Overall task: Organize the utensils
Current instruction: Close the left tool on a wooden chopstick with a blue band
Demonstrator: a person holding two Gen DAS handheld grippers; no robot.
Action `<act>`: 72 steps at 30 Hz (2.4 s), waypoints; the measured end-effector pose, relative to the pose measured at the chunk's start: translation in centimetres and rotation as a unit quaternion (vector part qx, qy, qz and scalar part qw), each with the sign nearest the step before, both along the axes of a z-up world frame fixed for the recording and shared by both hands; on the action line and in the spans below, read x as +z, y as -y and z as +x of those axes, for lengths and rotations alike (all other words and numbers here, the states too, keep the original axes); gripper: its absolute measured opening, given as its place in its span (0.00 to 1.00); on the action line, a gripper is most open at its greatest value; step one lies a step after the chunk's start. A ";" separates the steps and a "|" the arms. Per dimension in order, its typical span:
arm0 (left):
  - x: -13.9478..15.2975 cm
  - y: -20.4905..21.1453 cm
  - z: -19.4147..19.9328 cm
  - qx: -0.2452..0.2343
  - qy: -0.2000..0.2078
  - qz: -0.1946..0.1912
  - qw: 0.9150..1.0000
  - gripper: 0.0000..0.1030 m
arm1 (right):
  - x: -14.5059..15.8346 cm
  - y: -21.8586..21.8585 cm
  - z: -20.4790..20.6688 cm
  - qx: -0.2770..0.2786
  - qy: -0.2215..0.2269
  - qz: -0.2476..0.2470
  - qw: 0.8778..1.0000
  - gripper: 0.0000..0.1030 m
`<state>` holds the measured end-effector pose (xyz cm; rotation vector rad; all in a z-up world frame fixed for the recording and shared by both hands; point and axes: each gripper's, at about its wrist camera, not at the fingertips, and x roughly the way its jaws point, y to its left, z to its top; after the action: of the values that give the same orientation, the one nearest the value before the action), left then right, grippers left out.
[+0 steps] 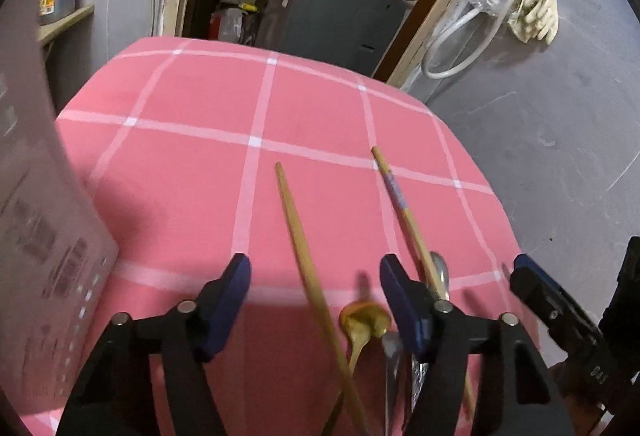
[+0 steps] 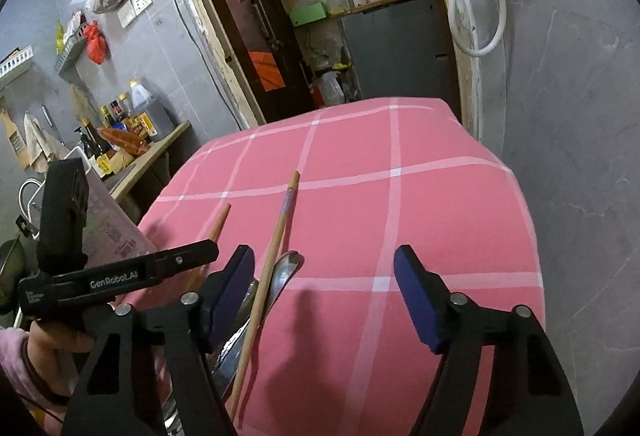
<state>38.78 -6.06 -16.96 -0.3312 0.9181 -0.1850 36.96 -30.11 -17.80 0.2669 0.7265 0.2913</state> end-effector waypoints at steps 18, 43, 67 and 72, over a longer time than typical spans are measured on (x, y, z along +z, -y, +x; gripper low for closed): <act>0.8 3.5 2.8 -0.027 -0.072 -0.090 0.993 0.07 | -0.8 -0.9 1.3 0.015 -0.044 -0.025 0.999 0.58; 1.2 9.1 5.9 -0.115 -0.132 0.022 0.984 0.17 | -0.3 -0.9 -1.0 -0.010 -0.051 -0.049 0.997 0.58; 2.3 1.1 0.0 -0.102 -0.129 -0.103 0.981 0.08 | 0.0 -4.8 -2.5 0.015 -0.063 -0.053 0.997 0.45; 1.1 1.5 0.0 -0.135 -0.136 -0.108 0.976 0.09 | -0.1 -4.6 -2.1 0.005 -0.066 -0.053 0.996 0.42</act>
<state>38.78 -7.59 -15.85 -0.4399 1.2173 -0.5010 34.85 -25.53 -17.92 0.1837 0.8719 0.2453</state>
